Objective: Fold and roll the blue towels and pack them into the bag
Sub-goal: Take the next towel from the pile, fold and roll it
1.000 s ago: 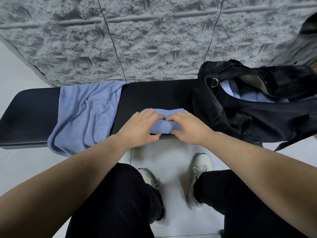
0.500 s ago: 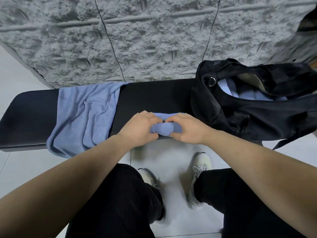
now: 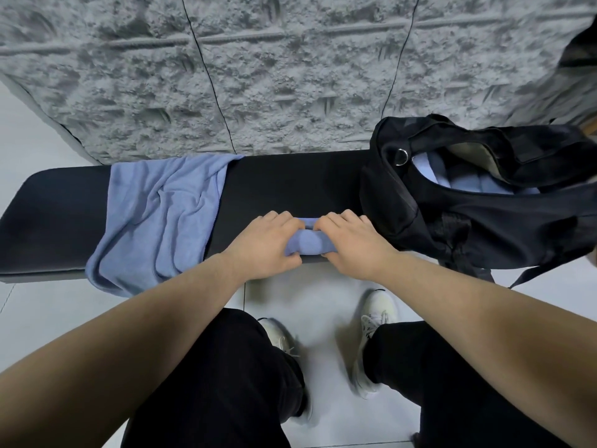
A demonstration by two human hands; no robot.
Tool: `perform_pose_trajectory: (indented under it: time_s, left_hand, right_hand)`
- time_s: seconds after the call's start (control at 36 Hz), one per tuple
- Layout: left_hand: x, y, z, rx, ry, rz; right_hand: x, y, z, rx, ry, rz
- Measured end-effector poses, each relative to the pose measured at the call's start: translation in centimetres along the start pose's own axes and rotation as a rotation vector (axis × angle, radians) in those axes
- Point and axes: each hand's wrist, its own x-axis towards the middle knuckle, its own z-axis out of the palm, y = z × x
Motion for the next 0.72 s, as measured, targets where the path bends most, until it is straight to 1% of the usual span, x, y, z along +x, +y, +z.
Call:
perform_pose_trajectory:
  time_s: [0.11, 0.17, 0.22, 0.33, 0.44, 0.56, 0.64, 0.72]
  left_hand:
    - [-0.8, -0.7, -0.1, 0.106, 0.099, 0.138]
    - [-0.8, -0.8, -0.2, 0.130, 0.138, 0.184]
    - [-0.8, -0.7, -0.3, 0.139, 0.164, 0.196]
    - [-0.4, -0.5, -0.1, 0.100, 0.161, 0.211]
    - [-0.2, -0.2, -0.2, 0.009, 0.102, 0.166]
    - [0.2, -0.2, -0.4, -0.076, 0.012, 0.109]
    - [0.2, -0.3, -0.2, -0.126, -0.023, 0.058]
    - [0.4, -0.6, 0.6, -0.117, -0.051, 0.031]
  right_hand:
    - [0.0, 0.0, -0.3, 0.033, -0.084, -0.009]
    - [0.0, 0.0, -0.3, 0.038, -0.100, -0.010]
    - [0.1, -0.1, -0.3, 0.050, -0.109, -0.006]
    - [0.1, 0.2, -0.7, 0.119, -0.165, 0.003]
    - [0.0, 0.4, -1.0, 0.214, -0.216, 0.027]
    - [0.0, 0.6, -1.2, 0.244, -0.196, 0.056]
    - [0.0, 0.7, -1.2, 0.203, -0.172, 0.065]
    - [-0.1, 0.7, -1.2, 0.078, -0.124, 0.060]
